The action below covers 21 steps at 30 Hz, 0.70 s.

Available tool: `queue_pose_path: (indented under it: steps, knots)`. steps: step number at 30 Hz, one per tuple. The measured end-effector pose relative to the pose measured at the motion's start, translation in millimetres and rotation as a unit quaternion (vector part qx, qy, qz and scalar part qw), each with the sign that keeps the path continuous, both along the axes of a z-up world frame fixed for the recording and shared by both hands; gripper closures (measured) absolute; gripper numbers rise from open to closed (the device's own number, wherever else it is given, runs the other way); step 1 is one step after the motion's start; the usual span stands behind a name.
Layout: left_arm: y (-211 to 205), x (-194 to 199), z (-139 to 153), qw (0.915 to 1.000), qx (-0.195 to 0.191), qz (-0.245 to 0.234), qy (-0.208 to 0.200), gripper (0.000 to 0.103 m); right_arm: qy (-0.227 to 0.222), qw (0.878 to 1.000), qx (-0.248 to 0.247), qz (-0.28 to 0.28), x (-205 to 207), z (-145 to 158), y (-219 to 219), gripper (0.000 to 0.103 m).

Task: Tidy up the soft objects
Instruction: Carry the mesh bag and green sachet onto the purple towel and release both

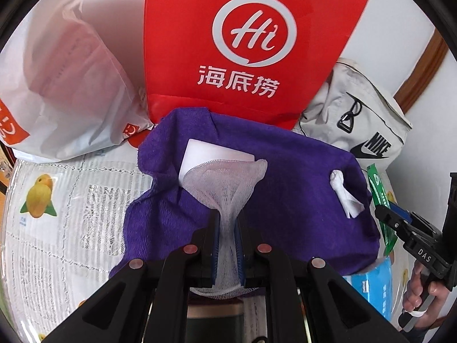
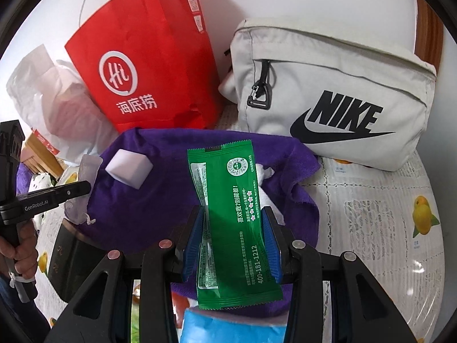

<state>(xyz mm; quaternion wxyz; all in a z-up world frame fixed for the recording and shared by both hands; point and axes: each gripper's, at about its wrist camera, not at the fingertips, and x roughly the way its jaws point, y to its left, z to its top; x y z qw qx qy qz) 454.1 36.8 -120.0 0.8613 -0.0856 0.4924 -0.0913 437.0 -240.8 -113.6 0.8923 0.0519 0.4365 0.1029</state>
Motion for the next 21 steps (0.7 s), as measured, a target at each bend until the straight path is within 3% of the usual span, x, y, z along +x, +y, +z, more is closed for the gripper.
queue_pose_path:
  steps: [21]
  knots:
    - [-1, 18, -35, 0.9987, 0.014, 0.012, 0.048, 0.093, 0.071, 0.997, -0.024, 0.001, 38, -42, 6, 0.060]
